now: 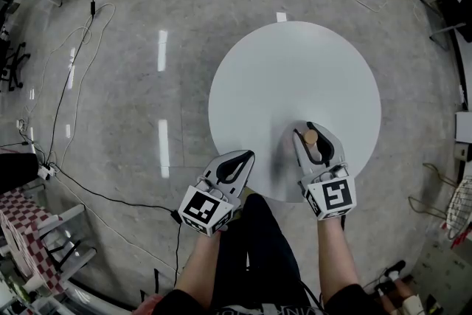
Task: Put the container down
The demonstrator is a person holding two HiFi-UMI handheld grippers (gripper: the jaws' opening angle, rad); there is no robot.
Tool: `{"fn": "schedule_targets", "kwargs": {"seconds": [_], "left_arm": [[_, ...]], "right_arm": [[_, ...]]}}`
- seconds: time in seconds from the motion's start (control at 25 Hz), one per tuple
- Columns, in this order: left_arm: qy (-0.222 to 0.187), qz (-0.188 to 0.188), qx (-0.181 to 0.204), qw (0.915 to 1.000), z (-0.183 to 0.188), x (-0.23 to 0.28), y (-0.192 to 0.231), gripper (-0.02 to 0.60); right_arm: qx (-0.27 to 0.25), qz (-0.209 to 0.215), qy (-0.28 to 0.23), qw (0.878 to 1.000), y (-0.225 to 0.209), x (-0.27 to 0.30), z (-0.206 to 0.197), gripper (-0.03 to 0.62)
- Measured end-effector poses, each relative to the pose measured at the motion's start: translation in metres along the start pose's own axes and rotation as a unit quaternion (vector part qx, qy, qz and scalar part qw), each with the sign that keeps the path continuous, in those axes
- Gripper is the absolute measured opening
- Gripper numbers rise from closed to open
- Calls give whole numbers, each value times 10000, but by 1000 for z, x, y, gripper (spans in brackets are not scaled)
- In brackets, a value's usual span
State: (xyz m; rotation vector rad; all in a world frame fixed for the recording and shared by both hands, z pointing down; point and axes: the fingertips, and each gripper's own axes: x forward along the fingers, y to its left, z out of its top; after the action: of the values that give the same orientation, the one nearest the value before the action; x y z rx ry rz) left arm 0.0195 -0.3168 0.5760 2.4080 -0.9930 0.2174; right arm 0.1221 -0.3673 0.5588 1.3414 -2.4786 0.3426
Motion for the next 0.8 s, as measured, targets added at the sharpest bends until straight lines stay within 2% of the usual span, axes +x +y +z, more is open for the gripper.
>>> {"fn": "schedule_targets", "kwargs": {"seconds": [0.44,0.8], "left_arm": [[9,-11,-20,10000,-3,3,1,14],[0,12,-51,10000,-5,-3,1,14]], "right_arm": [[-314,-24,-45,9995,3,1,-4,133],[-348,-107,-58,9993,4,1,-3,133]]}}
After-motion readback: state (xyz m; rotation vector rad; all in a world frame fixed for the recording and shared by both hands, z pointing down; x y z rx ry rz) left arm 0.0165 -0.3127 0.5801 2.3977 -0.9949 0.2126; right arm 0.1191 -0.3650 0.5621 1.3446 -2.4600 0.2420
